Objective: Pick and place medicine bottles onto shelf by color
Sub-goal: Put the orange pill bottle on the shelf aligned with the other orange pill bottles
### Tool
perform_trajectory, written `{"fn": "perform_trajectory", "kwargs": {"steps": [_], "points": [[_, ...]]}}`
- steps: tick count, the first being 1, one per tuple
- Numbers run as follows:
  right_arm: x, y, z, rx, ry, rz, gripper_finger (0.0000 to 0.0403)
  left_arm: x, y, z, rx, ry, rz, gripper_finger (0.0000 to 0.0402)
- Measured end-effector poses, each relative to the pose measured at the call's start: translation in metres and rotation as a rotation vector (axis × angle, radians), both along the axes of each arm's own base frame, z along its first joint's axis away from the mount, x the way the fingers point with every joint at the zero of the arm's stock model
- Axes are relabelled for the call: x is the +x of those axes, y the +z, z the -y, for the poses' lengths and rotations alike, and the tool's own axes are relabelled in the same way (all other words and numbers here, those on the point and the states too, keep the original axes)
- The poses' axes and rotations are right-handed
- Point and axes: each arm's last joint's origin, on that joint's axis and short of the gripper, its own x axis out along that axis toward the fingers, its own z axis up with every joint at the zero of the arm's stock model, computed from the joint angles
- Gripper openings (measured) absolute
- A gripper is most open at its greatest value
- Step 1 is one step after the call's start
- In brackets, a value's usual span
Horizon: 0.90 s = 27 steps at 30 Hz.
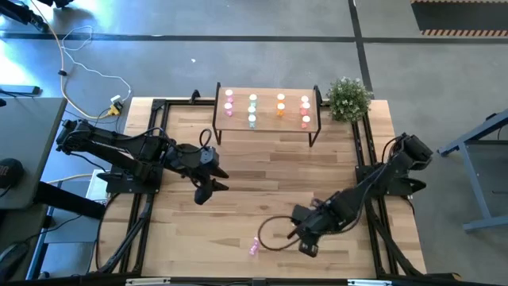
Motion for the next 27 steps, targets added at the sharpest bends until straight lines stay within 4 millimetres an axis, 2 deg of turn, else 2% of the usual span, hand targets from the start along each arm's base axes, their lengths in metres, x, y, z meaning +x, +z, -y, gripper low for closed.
{"fn": "perform_trajectory", "kwargs": {"steps": [4, 12, 21, 27], "points": [[0.014, 0.020, 0.014, -0.054, -0.003, 0.077, 0.0097, 0.000, 0.000, -0.003, -0.066, 0.000, -0.003, 0.0202], [0.036, 0.047, 0.049, -0.234, 0.039, 0.200, 0.0097, 0.003, 0.003, -0.018, -0.193, 0.047, 0.023, 0.0202], [0.053, 0.071, 0.085, -0.552, 0.139, 0.298, 0.0097, 0.007, 0.011, -0.039, -0.339, 0.090, 0.104, 0.0202], [0.058, 0.084, 0.102, -0.803, 0.305, 0.300, 0.0097, 0.007, 0.014, -0.049, -0.426, 0.148, 0.125, 0.0202]]}}
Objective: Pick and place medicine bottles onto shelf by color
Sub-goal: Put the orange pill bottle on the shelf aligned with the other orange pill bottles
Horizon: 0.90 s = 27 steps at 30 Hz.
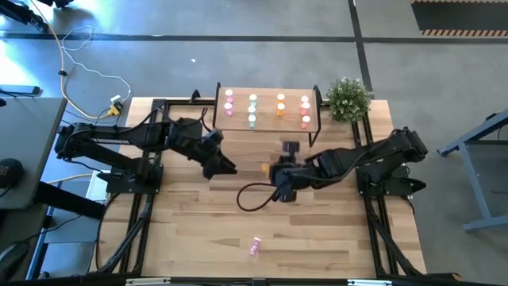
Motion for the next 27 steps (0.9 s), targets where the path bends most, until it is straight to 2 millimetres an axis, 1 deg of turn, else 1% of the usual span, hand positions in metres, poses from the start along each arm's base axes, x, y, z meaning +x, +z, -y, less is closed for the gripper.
{"fn": "perform_trajectory", "kwargs": {"steps": [6, 13, 16, 21, 27], "points": [[0.005, 0.015, 0.010, -0.315, 0.159, -0.053, 0.0097, 0.002, 0.004, -0.010, -0.093, 0.079, 0.032, 0.0202], [0.014, 0.034, 0.017, -0.620, 0.333, -0.100, 0.0097, 0.004, 0.017, -0.021, -0.240, 0.173, 0.153, 0.0202], [0.019, 0.042, 0.019, -0.712, 0.383, -0.093, 0.0097, 0.005, 0.022, -0.025, -0.311, 0.176, 0.201, 0.0202], [0.026, 0.053, 0.017, -0.848, 0.458, -0.061, 0.0097, 0.006, 0.026, -0.025, -0.375, 0.192, 0.224, 0.0202], [0.030, 0.058, 0.015, -0.924, 0.521, -0.047, 0.0097, 0.006, 0.030, -0.025, -0.411, 0.195, 0.261, 0.0202]]}}
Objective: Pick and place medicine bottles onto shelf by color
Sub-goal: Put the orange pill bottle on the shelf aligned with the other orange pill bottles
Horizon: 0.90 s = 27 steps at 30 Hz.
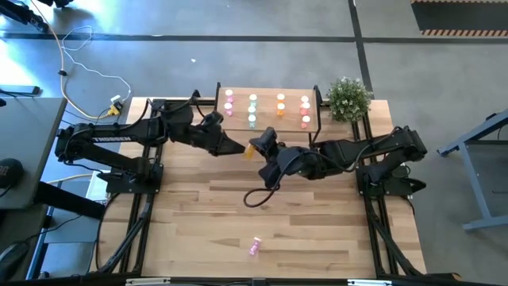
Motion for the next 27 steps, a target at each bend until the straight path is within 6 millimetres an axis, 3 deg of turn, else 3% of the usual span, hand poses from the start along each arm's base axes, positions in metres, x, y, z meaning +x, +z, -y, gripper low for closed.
{"fn": "perform_trajectory", "kwargs": {"steps": [21, 27], "points": [[0.005, 0.005, 0.010, -0.048, 0.044, 0.015, 0.0097, 0.014, 0.000, 0.003, -0.031, -0.030, 0.069, 0.0201], [0.006, 0.005, 0.010, -0.050, 0.048, 0.013, 0.0097, 0.014, 0.001, 0.003, -0.039, -0.029, 0.071, 0.0173]]}}
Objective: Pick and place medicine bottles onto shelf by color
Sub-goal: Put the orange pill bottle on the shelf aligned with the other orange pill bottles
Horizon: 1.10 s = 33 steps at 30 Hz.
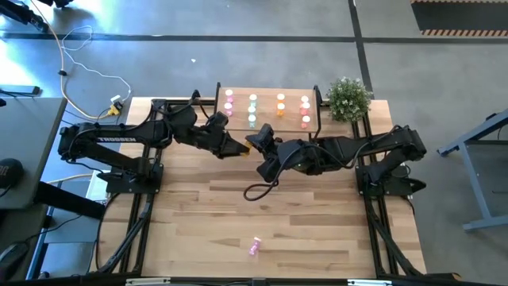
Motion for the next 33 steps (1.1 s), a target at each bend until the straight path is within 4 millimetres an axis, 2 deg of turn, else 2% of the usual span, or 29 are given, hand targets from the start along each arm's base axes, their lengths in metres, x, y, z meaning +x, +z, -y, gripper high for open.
{"fn": "perform_trajectory", "kwargs": {"steps": [11, 17, 28, 33], "points": [[0.0000, 0.0003, -0.0001, -0.003, 0.005, -0.001, 0.0097, 0.0000, -0.0013, 0.0006, -0.005, -0.021, -0.008, 0.0100], [0.0000, 0.0002, -0.0002, 0.018, -0.001, 0.011, 0.0103, 0.0000, -0.0012, 0.0007, -0.004, -0.024, -0.007, 0.0099], [-0.0008, 0.0010, -0.0009, 0.078, -0.073, 0.067, 0.0161, 0.0002, -0.0004, 0.0008, -0.002, -0.029, 0.003, 0.0099], [-0.0017, 0.0009, -0.0007, 0.096, -0.136, 0.099, 0.0177, 0.0002, -0.0001, 0.0008, 0.054, -0.034, 0.014, 0.0099]]}}
